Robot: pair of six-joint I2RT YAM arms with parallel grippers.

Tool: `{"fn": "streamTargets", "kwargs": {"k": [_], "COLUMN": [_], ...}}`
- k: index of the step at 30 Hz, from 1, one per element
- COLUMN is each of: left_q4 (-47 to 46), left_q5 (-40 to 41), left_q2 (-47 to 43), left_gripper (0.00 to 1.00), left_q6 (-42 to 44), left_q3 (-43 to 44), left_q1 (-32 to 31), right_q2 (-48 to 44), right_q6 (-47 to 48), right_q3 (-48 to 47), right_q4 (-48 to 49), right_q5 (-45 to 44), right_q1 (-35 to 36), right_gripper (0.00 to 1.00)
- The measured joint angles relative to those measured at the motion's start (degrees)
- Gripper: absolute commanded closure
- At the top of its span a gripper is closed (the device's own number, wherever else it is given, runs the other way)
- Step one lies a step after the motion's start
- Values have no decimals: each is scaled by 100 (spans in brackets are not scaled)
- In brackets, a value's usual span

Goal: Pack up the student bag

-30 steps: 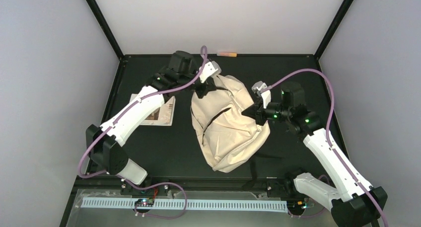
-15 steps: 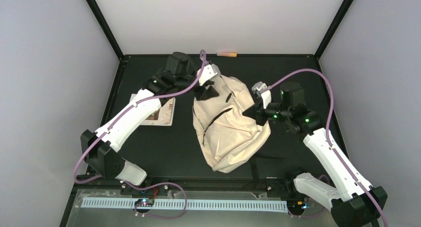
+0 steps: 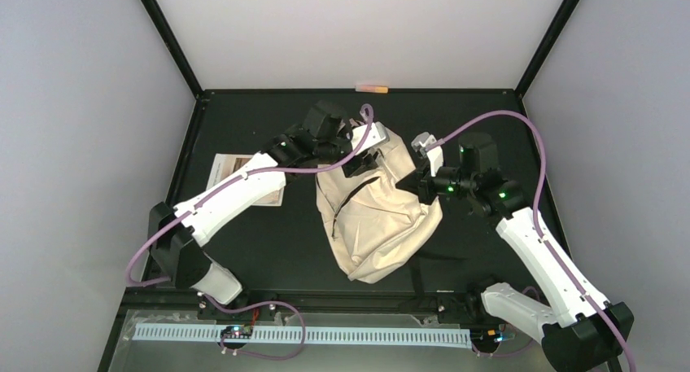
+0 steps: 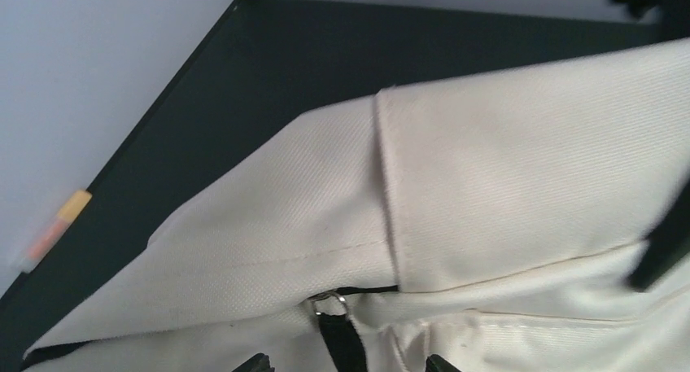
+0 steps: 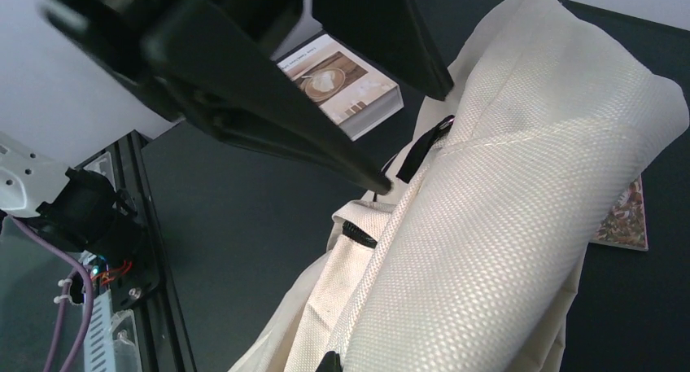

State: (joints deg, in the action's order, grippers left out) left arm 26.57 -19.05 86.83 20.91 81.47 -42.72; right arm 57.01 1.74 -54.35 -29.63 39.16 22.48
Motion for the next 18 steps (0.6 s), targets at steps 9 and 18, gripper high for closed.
{"fn": "streamTargets", "kwargs": {"k": [9, 18], "left_q4": [-96, -271], "left_q5": [667, 1180], "left_q2": [411, 476], "left_gripper": [86, 99], "left_q6": [46, 107], "left_q3": [0, 59], "left_q1": [-142, -160], "right_q2": [4, 9], "right_q6": [-15, -11], "right_q3": [-7, -7], "right_q4": [2, 4], "right_q5": [37, 59], "right_q1": [0, 0], "right_gripper": [99, 99]}}
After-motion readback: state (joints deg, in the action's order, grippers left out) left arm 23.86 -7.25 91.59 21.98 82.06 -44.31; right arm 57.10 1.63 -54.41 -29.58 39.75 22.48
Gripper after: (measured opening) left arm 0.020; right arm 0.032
